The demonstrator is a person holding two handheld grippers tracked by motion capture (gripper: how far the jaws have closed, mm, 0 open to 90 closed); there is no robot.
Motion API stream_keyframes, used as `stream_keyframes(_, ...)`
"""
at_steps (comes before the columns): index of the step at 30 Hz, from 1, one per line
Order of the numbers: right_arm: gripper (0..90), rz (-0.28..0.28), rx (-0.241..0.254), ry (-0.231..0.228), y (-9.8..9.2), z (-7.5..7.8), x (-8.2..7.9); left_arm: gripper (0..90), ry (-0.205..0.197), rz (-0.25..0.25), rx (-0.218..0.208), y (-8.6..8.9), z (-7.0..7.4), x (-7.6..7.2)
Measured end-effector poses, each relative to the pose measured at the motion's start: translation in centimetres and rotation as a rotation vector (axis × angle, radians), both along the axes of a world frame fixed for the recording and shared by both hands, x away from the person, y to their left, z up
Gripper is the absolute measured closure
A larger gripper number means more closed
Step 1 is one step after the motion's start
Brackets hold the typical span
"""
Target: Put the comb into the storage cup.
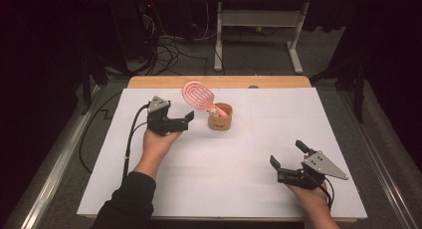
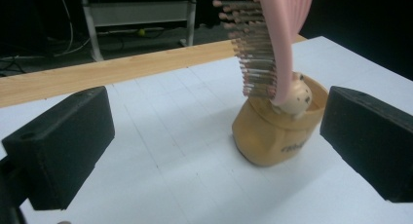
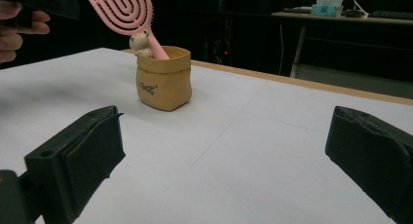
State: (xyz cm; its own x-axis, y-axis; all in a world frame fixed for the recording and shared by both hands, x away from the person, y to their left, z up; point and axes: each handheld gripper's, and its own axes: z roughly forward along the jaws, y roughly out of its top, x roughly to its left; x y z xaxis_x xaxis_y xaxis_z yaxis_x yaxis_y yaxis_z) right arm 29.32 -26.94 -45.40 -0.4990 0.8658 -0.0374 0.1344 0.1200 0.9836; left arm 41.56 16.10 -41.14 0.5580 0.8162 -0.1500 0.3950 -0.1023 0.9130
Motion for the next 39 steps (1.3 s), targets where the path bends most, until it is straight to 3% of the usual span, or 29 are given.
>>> stream_keyframes(17, 0.2, -0.014, 0.007, 0.000, -0.3, 0.1, -0.1, 0.0, -0.109, -0.083, 0.019, 2.0, -2.1, -7.1)
stream_keyframes(25, 0.1, -0.015, 0.005, 0.002, -0.4, 0.1, -0.1, 0.0, -0.084, -0.109, 0.018, 3.4, -2.9, -9.5)
stream_keyframes(29, 0.1, -0.022, 0.006, 0.002, -0.6, 0.1, -0.2, 0.0, -0.093, -0.111, -0.012, 4.4, -3.2, -10.7)
stream_keyframes(36, 0.1, -0.031, 0.009, 0.005, -0.9, 0.0, -0.4, 0.0, -0.177, -0.083, -0.008, 6.1, -3.8, -12.5)
stream_keyframes(39, 0.1, -0.032, 0.010, 0.007, -0.8, 0.0, -0.5, 0.0, -0.153, -0.082, -0.022, 6.7, -4.2, -12.6)
